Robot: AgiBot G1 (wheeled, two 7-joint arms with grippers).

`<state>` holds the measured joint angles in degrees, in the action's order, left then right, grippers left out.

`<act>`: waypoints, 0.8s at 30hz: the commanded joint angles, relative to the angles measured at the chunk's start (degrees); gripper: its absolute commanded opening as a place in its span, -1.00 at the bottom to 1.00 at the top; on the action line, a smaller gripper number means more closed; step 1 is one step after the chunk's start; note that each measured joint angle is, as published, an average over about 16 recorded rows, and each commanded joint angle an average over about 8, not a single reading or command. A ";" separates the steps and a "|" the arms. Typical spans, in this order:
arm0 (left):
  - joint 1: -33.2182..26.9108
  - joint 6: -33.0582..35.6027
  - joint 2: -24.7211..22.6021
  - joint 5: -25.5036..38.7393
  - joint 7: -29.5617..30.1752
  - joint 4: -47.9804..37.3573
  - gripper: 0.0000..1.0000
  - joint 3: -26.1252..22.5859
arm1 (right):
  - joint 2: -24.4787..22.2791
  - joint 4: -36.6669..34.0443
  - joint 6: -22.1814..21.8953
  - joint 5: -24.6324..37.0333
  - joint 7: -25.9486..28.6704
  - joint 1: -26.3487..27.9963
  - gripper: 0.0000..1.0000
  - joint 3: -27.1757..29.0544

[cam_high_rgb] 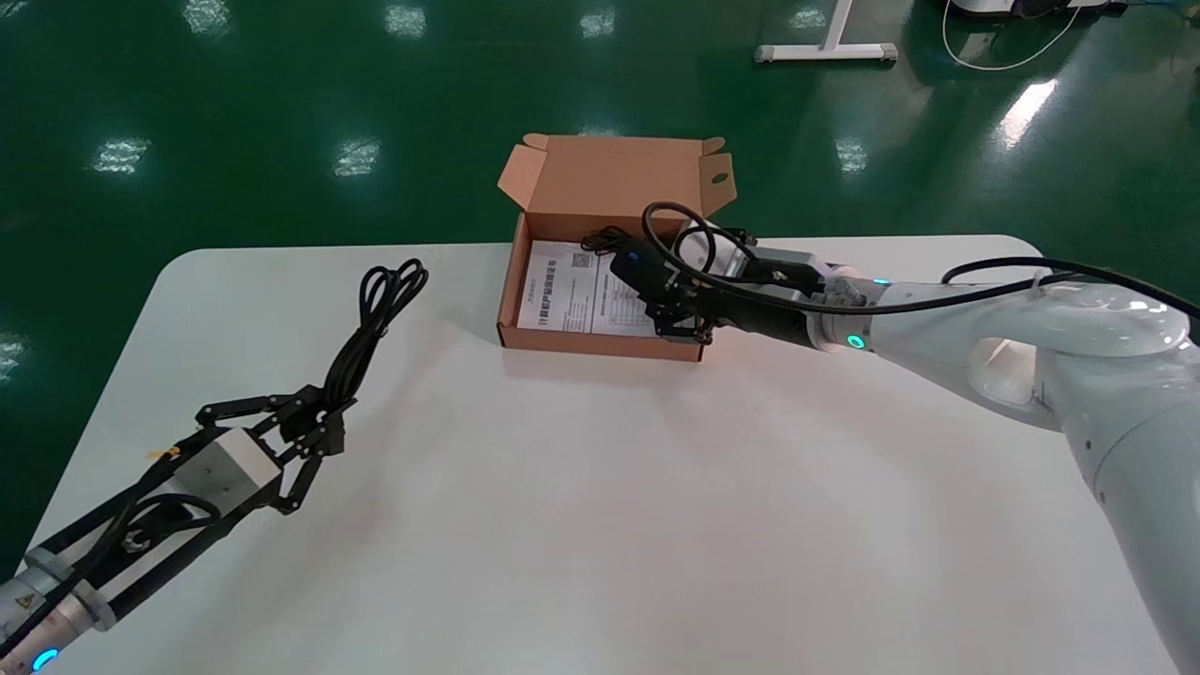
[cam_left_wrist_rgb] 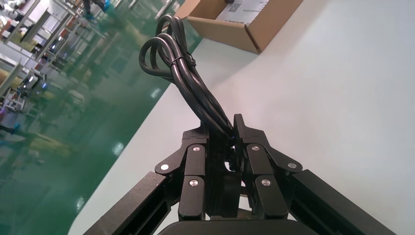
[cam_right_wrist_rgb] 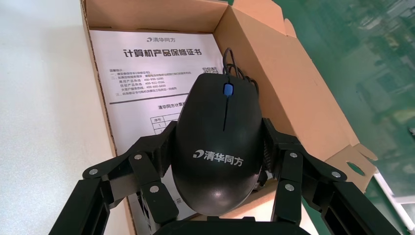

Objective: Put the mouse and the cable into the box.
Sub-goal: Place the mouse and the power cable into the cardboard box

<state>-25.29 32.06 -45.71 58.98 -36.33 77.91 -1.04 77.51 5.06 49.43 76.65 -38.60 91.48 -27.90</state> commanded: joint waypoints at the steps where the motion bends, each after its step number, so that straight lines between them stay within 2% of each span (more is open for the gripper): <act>1: -0.36 -0.07 0.04 0.37 -0.05 0.01 -1.00 -0.29 | -0.01 0.25 -0.16 -0.08 0.25 -0.10 1.00 -0.14; 9: -5.04 0.67 0.76 3.87 -0.23 -0.17 -1.00 -3.32 | -0.05 0.70 -0.42 -0.35 0.82 -0.21 1.00 -0.81; 16: -12.67 1.40 -0.46 9.07 -0.22 -0.78 -1.00 -8.04 | -1.49 0.22 0.35 -0.84 1.26 0.28 1.00 -1.07; 19: -16.86 1.52 -1.82 11.67 0.00 -1.60 -1.00 -10.34 | -4.18 -0.54 3.34 -1.35 1.48 0.92 1.00 -0.80; 24: -23.98 2.27 -4.84 15.41 -0.80 -4.44 -1.00 -13.65 | -11.76 -1.75 14.43 -2.74 1.67 1.35 1.00 0.03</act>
<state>-49.45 35.18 -50.94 74.21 -38.49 72.64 -14.71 66.45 3.32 62.34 73.90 -36.93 92.63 -27.83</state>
